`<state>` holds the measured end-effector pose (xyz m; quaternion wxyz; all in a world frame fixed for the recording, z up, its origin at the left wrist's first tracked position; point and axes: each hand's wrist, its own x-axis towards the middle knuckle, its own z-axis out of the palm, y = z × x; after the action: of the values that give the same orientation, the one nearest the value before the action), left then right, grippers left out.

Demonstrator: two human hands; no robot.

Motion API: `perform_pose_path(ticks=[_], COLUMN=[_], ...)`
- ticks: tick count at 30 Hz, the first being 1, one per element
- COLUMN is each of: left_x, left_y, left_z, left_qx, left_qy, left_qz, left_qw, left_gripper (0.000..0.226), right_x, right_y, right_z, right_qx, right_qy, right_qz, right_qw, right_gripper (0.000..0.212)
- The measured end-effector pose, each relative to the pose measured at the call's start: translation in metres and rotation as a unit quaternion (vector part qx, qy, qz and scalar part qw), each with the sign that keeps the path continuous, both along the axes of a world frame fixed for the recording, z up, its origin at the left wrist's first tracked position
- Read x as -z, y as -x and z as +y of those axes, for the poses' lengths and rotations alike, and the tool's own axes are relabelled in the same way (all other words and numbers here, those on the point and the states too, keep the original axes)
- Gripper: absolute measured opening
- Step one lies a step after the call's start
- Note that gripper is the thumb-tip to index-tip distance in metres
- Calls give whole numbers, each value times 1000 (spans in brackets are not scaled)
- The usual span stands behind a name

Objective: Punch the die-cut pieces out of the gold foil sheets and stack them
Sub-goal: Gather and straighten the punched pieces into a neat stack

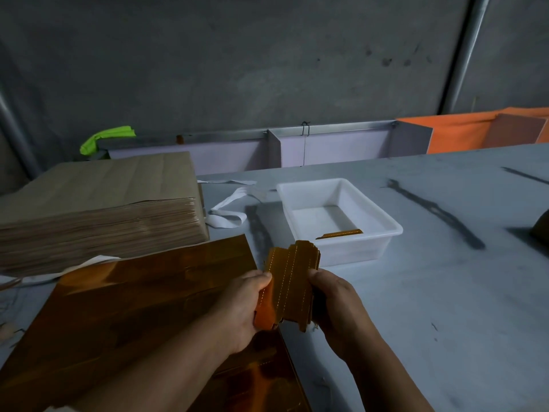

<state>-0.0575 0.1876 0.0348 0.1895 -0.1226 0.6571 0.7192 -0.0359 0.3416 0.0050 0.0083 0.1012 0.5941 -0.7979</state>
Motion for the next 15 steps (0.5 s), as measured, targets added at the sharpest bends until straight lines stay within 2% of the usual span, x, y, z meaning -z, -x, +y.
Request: perform_pose_path(ticks=[4,11,15], left_x=[4,3,5], left_y=[-5,-11,-10], left_z=[3,6,4], left_qx=[-20,17,25], left_qy=[1,0,22], left_qz=[-11,-23,6], left_qw=[1000,1000,999], left_gripper=[17,21,19], right_x=[0,2,4], right_y=[-2,-5,-4], right_z=[-4,-7,-5], right_qx=[-14,-35,-33], right_qy=[13,53,45], right_qz=[23,49,43], right_qw=[1000,997,997], right_gripper=[50,52,50])
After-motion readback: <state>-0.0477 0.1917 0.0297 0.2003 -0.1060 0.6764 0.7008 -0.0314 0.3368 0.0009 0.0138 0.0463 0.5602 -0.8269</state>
